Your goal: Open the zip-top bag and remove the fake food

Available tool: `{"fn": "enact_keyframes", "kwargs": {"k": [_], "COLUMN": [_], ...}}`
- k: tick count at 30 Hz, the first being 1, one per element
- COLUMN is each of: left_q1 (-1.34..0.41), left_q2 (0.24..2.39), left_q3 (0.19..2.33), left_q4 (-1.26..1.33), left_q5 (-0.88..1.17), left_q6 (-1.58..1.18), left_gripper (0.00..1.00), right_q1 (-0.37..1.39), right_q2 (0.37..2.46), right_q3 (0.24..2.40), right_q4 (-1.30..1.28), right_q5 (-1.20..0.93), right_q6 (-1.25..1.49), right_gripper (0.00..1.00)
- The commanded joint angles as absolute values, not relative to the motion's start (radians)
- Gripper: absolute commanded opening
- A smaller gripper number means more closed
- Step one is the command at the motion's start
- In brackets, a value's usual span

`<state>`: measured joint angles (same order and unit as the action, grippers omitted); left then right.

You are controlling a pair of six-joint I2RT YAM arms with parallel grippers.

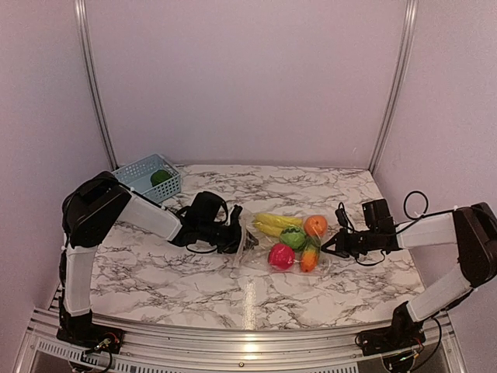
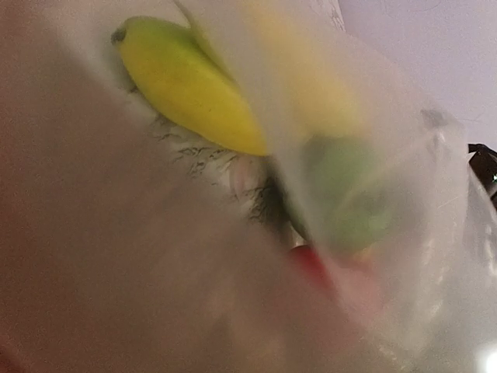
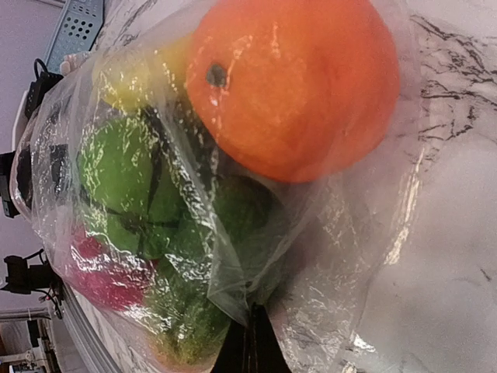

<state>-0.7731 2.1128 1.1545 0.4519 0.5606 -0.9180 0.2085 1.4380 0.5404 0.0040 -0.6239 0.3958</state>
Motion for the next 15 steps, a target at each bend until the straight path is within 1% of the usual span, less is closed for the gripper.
{"fn": "enact_keyframes", "kwargs": {"k": [1,9,15], "left_q1": [-0.792,-0.831,-0.856], "left_q2": [2.168,2.2,2.185], "left_q3": [1.192,1.271,1.289], "left_q4": [0.528,0.534,0.547], "left_q5": [0.608,0.699,0.754], "left_q6": [-0.931,-0.892,-0.871], "left_gripper": [0.24,0.3,0.43], "right_q1": [0.198,0.198,0.201], "right_q2": [1.45,1.465,1.461], "right_q3": [0.523,0.512,0.509], "right_q4": [0.036,0.048,0.053], "right_q5": [-0.629,-0.633,-0.637], "right_q6": [0.392,0.395,0.403], "right_gripper": [0.0,0.0,0.0]}}
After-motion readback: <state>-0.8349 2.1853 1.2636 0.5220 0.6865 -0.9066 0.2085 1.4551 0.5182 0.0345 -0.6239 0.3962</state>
